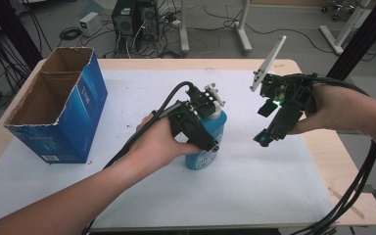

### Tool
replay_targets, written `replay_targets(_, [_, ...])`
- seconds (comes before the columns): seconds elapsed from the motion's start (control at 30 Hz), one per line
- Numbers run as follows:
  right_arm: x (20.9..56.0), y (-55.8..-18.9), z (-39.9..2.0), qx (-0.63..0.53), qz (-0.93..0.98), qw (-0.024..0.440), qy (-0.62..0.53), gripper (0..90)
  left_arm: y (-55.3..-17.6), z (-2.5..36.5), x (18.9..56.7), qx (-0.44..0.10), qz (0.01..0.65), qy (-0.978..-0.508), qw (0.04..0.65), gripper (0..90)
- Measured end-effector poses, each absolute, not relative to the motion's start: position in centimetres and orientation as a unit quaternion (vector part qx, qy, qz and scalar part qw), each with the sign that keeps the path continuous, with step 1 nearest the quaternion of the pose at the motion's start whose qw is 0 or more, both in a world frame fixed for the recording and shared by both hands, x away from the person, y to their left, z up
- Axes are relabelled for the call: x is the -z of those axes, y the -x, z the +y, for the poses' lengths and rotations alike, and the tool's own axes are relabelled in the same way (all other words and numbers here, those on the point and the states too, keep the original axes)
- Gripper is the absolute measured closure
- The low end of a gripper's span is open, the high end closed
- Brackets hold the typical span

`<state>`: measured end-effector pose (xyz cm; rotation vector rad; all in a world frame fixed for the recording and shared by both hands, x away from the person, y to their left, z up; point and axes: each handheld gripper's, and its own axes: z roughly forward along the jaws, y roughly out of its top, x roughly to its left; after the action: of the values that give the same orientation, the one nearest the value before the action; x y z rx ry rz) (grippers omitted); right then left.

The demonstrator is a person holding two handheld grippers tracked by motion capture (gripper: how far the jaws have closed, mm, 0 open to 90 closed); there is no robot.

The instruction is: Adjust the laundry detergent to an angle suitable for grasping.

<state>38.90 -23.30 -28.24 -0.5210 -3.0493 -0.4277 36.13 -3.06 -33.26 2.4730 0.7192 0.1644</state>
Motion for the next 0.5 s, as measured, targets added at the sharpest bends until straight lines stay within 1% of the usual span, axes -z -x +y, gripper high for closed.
replay_targets(0.5, [28.26,-38.83,-23.40,0.138,-0.976,0.010,0.170,16.6,-36.09,-2.81,33.20,-0.066,0.263,-0.921,0.281,43.7])
